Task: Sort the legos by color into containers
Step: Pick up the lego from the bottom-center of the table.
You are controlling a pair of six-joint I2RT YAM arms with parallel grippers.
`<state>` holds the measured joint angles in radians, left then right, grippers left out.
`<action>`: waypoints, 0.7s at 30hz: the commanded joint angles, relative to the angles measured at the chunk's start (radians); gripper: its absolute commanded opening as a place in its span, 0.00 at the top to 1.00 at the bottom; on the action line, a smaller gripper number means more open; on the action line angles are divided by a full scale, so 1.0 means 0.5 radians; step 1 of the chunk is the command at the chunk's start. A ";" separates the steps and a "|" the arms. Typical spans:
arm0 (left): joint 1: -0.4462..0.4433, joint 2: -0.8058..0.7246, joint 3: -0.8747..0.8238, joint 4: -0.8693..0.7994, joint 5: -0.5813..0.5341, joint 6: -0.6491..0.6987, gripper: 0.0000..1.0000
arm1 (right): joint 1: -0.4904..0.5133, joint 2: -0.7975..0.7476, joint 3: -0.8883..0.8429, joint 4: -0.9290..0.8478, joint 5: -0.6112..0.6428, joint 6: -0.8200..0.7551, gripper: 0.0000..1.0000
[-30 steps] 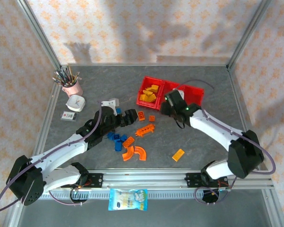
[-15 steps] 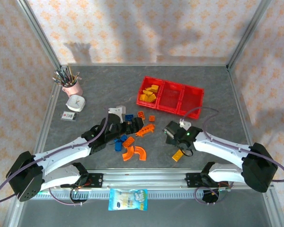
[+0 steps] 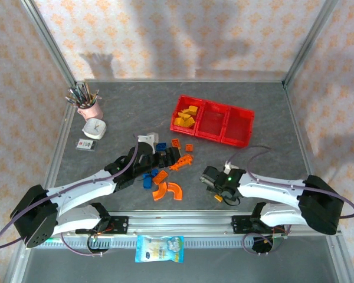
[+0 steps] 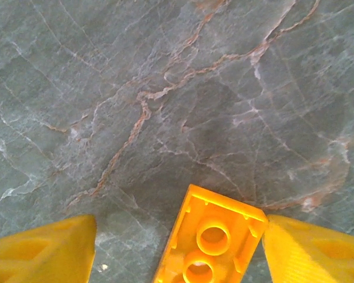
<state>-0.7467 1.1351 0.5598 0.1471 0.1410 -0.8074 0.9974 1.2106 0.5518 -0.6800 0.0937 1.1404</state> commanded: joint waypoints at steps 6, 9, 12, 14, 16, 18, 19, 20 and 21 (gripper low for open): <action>-0.016 -0.015 -0.024 0.037 -0.082 -0.002 0.01 | 0.022 0.124 0.075 0.111 0.029 0.017 0.37; -0.014 -0.013 -0.015 0.032 -0.083 0.007 0.01 | 0.028 0.152 0.084 0.108 0.017 0.000 0.41; -0.016 -0.003 -0.006 0.022 -0.088 0.016 0.01 | 0.027 0.148 0.051 0.067 0.031 -0.001 0.47; -0.015 0.010 -0.006 0.030 -0.092 0.019 0.01 | 0.029 0.135 0.029 0.086 0.013 -0.019 0.50; -0.014 0.030 0.005 0.034 -0.078 0.022 0.01 | 0.030 0.137 0.043 0.065 0.022 -0.031 0.55; -0.014 0.047 0.019 0.031 -0.068 0.026 0.01 | 0.027 0.137 0.062 0.045 0.050 -0.044 0.58; -0.014 0.052 0.022 0.031 -0.067 0.026 0.01 | 0.029 0.137 0.071 0.041 0.062 -0.055 0.60; -0.016 0.055 0.021 0.033 -0.067 0.026 0.01 | 0.029 0.139 0.073 0.046 0.069 -0.067 0.61; -0.016 0.055 0.021 0.034 -0.067 0.026 0.01 | 0.028 0.143 0.077 0.050 0.071 -0.080 0.62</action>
<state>-0.7467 1.1568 0.5598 0.1467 0.1196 -0.8066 1.0035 1.2793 0.5686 -0.6846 0.0982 1.1118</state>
